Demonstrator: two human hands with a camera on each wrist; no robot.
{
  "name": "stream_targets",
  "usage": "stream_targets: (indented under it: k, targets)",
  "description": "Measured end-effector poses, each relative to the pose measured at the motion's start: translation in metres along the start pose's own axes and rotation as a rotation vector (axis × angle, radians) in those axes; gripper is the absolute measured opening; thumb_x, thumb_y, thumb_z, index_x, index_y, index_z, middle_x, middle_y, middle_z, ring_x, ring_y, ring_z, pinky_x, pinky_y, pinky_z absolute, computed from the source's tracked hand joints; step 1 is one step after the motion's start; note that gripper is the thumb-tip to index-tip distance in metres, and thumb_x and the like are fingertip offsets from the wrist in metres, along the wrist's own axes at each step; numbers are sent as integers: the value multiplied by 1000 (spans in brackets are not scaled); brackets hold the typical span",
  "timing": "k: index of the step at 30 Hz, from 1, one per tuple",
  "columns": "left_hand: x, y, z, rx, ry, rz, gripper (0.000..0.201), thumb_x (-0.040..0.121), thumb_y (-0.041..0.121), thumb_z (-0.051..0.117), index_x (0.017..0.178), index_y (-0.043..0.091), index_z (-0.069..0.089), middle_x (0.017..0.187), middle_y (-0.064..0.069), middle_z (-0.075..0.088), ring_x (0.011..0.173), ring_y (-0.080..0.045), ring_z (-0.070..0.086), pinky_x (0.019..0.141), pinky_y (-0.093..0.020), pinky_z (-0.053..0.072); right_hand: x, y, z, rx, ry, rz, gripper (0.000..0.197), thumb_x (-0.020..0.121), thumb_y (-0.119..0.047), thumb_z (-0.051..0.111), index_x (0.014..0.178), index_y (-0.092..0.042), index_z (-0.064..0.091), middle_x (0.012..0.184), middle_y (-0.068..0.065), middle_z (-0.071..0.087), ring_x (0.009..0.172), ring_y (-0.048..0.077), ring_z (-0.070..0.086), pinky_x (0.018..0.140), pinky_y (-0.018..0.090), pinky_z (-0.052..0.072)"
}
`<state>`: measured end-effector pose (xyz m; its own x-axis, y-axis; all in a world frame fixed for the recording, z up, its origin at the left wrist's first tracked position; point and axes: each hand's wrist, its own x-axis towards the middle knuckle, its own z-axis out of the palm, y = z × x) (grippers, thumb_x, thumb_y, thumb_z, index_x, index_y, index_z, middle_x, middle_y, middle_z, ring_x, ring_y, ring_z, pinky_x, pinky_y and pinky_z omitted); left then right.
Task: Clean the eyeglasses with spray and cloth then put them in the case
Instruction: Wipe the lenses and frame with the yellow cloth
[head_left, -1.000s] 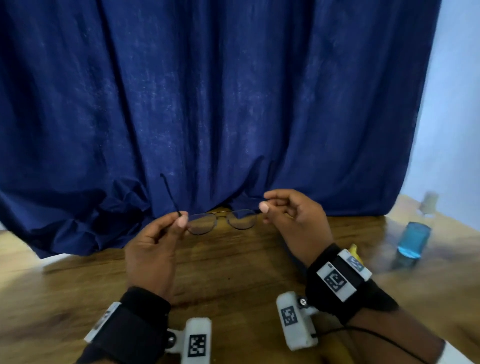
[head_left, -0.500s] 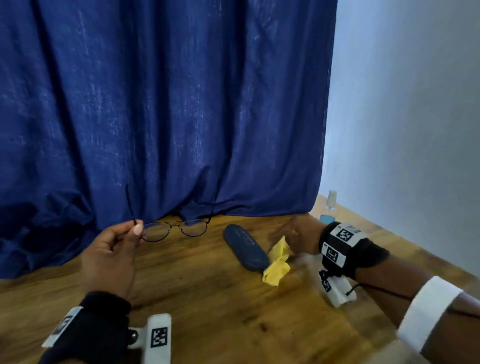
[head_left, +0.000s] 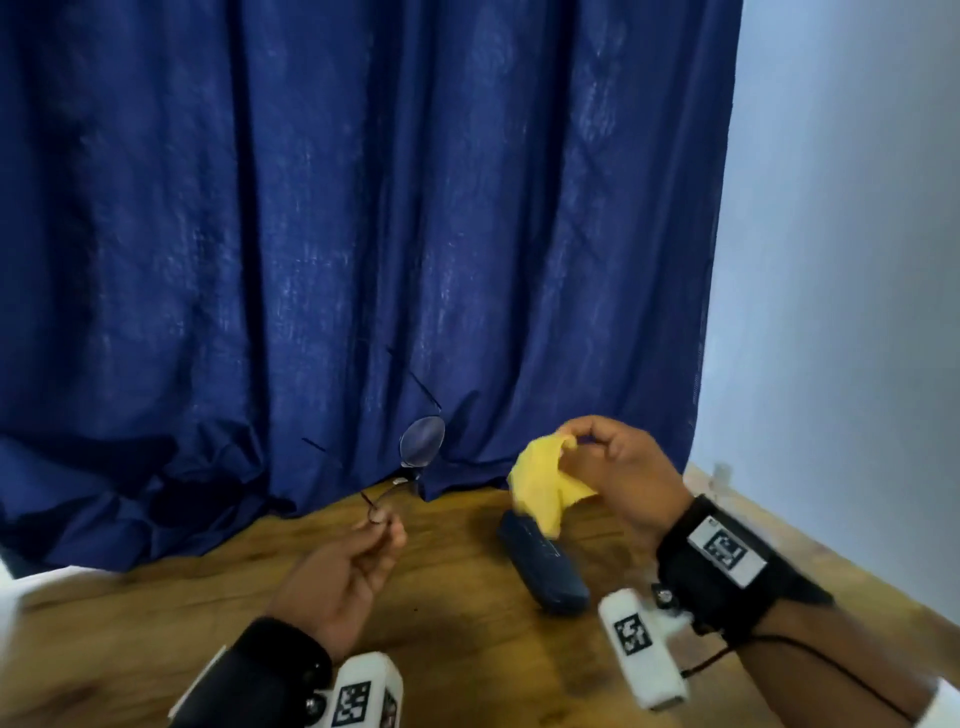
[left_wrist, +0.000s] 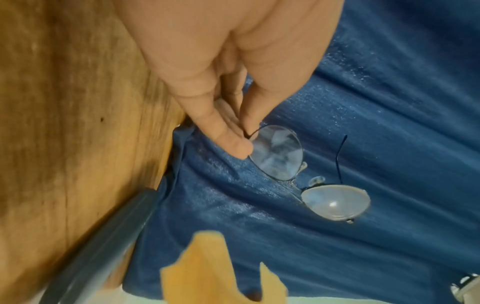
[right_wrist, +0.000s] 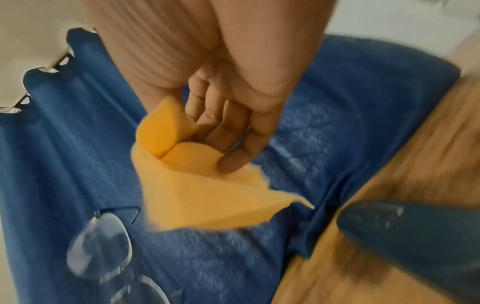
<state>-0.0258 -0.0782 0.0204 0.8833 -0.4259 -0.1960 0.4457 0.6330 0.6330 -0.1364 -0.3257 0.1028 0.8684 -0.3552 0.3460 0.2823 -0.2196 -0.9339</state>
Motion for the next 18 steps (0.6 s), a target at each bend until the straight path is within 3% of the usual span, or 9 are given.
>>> stream_targets:
  k: [2, 4, 8, 11, 13, 15, 18]
  targets:
    - [-3, -2, 6, -18, -25, -65, 31, 95, -7, 52, 75, -6, 75, 75, -15, 75, 59, -18, 75, 56, -26, 64, 0, 16, 31, 58, -88, 52, 18, 89, 9, 65, 93, -7, 71, 70, 7, 73, 57, 11, 64, 56, 21, 52]
    - [-4, -5, 9, 0, -36, -82, 35, 93, -8, 53, 67, -8, 77, 71, -17, 76, 55, -19, 75, 56, -27, 63, 2, 33, 55, 38, -159, 68, 21, 91, 6, 65, 102, -9, 74, 74, 8, 74, 63, 12, 64, 63, 22, 52]
    - [1, -11, 7, 82, -7, -102, 15, 90, -4, 59, 92, -9, 73, 79, -20, 77, 60, -22, 75, 64, -32, 64, 5, 52, 82, 107, -213, 76, 22, 88, -1, 71, 107, -9, 77, 90, 8, 79, 81, 18, 73, 78, 27, 59]
    - [7, -18, 1, 213, -9, -106, 29, 74, 8, 68, 100, -2, 76, 95, -20, 78, 75, -26, 75, 83, -42, 60, 8, 63, 86, 56, -190, 2, 15, 89, -10, 72, 99, -17, 79, 97, 3, 80, 92, 18, 75, 83, 27, 59]
    - [8, -20, 0, 221, -16, -89, 28, 71, 8, 68, 96, -4, 77, 93, -20, 79, 71, -24, 76, 78, -40, 62, 10, 71, 85, 31, -157, -40, 13, 90, -10, 71, 95, -18, 80, 94, 0, 80, 87, 11, 74, 77, 22, 57]
    - [7, -20, 2, 247, -11, -42, 23, 75, 6, 69, 93, -7, 76, 86, -21, 79, 64, -20, 76, 65, -34, 65, 12, 80, 84, 47, -119, -46, 13, 91, -8, 70, 95, -15, 79, 91, 2, 80, 83, 11, 74, 73, 21, 56]
    - [7, -13, -4, 498, 27, 29, 30, 88, 27, 69, 96, -1, 75, 70, -10, 69, 55, -16, 64, 47, -29, 56, 15, 85, 77, 80, -108, -45, 13, 92, -9, 66, 98, -11, 78, 94, 4, 79, 87, 15, 75, 76, 25, 58]
